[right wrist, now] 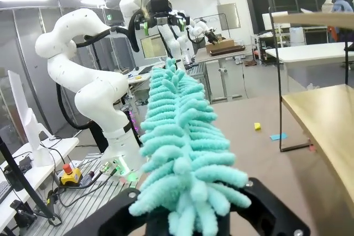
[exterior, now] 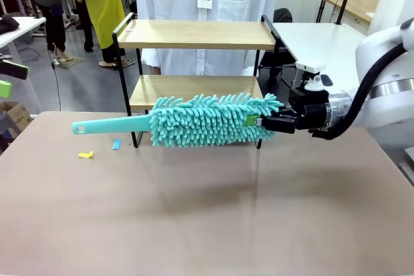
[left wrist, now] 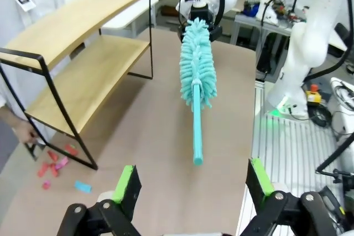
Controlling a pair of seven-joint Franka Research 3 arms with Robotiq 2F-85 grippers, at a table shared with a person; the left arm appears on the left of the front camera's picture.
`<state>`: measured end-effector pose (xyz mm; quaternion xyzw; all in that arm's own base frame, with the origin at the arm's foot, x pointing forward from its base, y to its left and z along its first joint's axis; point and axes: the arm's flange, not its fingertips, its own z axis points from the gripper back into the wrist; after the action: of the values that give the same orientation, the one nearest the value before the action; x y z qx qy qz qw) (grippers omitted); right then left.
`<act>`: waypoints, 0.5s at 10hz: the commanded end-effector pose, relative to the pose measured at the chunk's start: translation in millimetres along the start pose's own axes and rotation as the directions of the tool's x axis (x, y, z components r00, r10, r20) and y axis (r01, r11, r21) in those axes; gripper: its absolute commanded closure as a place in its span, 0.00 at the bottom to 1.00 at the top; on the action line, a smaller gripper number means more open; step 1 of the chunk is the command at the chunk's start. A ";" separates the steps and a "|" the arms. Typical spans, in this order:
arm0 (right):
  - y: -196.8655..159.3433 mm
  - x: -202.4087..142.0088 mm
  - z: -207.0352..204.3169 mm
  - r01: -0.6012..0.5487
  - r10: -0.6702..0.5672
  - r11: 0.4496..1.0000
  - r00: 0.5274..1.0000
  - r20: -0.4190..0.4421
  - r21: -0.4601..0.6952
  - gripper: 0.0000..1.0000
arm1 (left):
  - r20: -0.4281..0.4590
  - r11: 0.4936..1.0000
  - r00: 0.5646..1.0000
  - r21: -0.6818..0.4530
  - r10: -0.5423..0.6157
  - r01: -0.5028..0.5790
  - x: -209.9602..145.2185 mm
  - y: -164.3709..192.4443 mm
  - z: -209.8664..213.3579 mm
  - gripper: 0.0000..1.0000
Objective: Clean the shelf.
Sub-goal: Hand the Duster back to the human.
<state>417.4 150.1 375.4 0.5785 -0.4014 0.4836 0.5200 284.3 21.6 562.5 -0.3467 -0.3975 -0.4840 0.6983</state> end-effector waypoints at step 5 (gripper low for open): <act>61.7 151.1 65.9 -0.169 0.203 0.947 0.974 0.101 -0.271 0.84 | 0.015 1.000 1.000 -0.001 -0.018 0.018 4.3 0.7 -2.5 0.00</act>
<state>404.6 83.8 520.7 0.5103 -0.5241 0.4605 0.5028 283.7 18.2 563.9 -0.3419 -0.3949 -0.4813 0.7039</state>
